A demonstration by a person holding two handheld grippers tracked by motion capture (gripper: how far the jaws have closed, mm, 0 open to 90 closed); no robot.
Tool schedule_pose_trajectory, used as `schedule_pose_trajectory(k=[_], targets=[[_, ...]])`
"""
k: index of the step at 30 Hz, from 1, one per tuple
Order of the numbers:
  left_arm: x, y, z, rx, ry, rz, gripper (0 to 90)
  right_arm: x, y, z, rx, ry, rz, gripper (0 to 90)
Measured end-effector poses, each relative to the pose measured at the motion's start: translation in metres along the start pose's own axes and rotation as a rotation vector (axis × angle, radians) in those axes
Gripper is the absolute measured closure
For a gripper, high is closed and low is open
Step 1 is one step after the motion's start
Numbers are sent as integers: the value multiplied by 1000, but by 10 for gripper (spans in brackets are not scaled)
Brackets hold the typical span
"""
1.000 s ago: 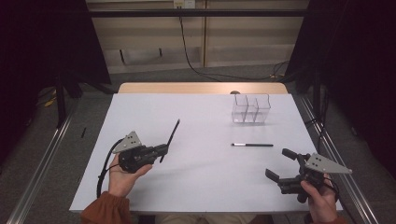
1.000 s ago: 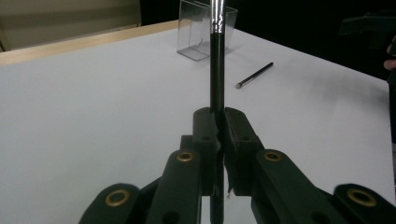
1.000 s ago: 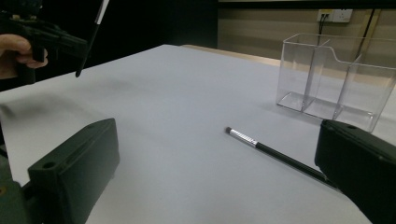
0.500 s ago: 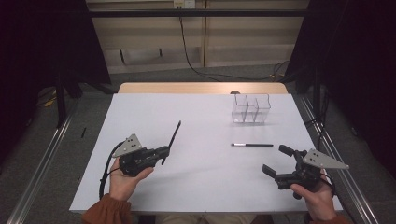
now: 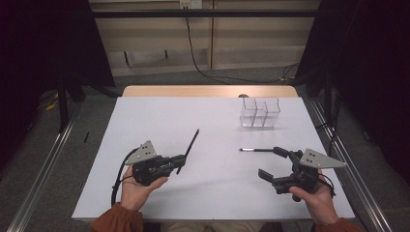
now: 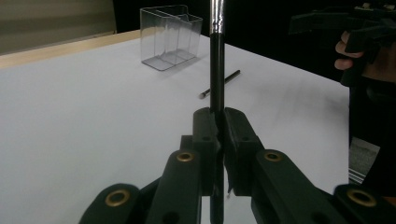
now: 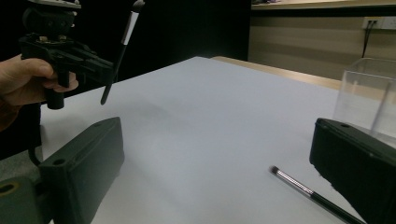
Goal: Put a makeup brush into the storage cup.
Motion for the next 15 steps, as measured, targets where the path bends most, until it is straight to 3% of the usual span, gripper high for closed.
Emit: schedule_pose_trajectory(k=[5,11,15], targets=[[-4,4,-3,-4,1,21,842,9,13,-6,19,-12,-49,40],[-9,9,-4,-2,8,30,842,19,28,-15,77,-34,-85,69],[-11,13,-5,-1,15,29,842,24,37,-23,74,-42,-109,58]])
Point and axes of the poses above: each handheld gripper's, and its own axes: y roughly forward along the jaws, z roughly out of its underside, x roughly to its left, the point moved 1 cm from there along y, roughly forward along the jaws, and after that the axes turned 3 degrees about y, right-handed, at the moved point
